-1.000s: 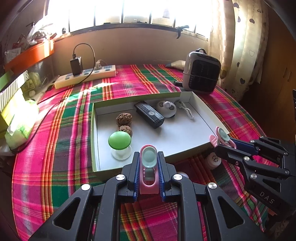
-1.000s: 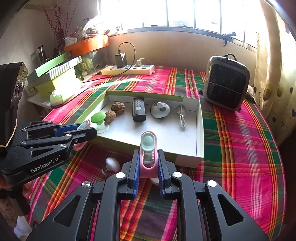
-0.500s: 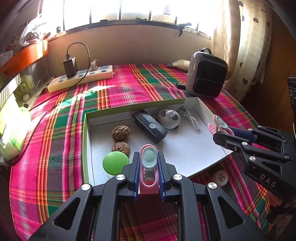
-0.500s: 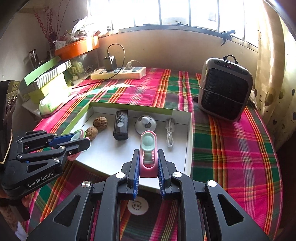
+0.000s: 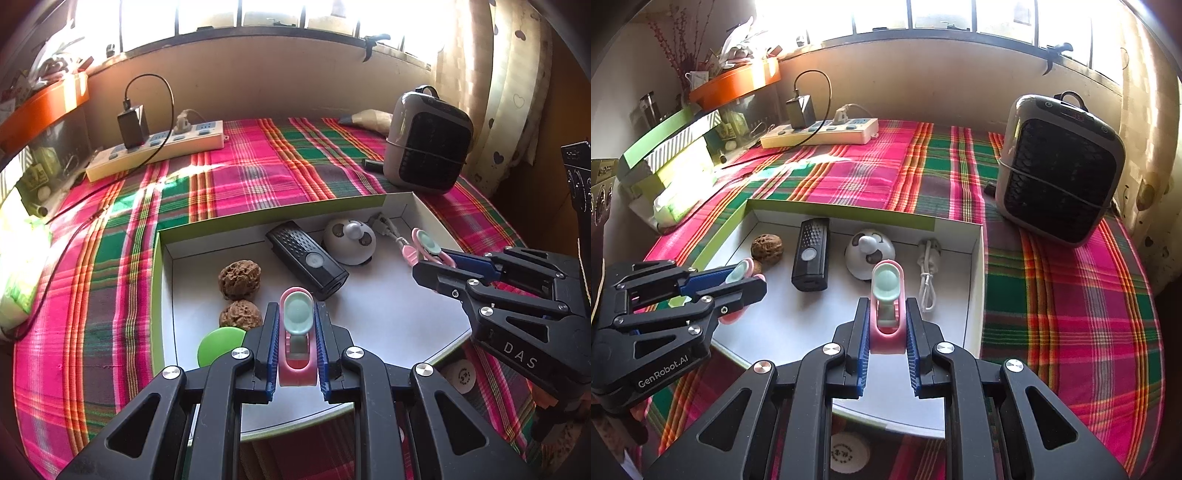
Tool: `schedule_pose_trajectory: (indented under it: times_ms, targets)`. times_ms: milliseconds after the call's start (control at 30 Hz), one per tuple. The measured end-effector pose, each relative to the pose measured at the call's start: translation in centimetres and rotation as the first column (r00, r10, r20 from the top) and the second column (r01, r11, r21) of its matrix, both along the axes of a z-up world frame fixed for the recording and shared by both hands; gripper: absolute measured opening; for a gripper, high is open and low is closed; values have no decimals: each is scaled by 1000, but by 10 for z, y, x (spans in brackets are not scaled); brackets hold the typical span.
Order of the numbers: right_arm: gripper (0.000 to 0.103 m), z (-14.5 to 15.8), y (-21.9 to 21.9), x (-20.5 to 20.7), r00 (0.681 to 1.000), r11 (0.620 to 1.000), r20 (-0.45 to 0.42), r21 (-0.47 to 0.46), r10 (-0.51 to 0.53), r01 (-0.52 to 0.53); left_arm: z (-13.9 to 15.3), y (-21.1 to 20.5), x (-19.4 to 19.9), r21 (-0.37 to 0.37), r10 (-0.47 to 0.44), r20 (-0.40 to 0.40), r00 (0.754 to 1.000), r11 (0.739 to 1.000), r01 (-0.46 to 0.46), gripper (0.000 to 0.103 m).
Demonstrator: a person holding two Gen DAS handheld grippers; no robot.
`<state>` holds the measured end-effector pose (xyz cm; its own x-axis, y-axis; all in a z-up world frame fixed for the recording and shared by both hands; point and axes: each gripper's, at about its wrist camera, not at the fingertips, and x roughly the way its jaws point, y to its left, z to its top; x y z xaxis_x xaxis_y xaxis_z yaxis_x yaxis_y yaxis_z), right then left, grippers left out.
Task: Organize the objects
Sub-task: 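Carry the pink clip in left tool over the box while right tool carries its clip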
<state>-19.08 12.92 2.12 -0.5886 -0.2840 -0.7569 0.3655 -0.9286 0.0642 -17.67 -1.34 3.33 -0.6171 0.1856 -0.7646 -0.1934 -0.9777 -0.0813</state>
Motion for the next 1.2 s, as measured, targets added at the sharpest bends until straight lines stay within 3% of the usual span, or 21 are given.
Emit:
schedule_pose_trajectory:
  times_ms: [500, 1200]
  targets:
    - [18, -19, -7, -19, 999, 1000, 53, 17, 11, -12, -10, 4, -14, -3, 0, 23, 1000, 1000, 0, 16]
    - [18, -22, -8, -24, 999, 998, 33, 59, 3, -5, -12, 6, -19, -16, 1, 20, 1000, 1000, -1, 16]
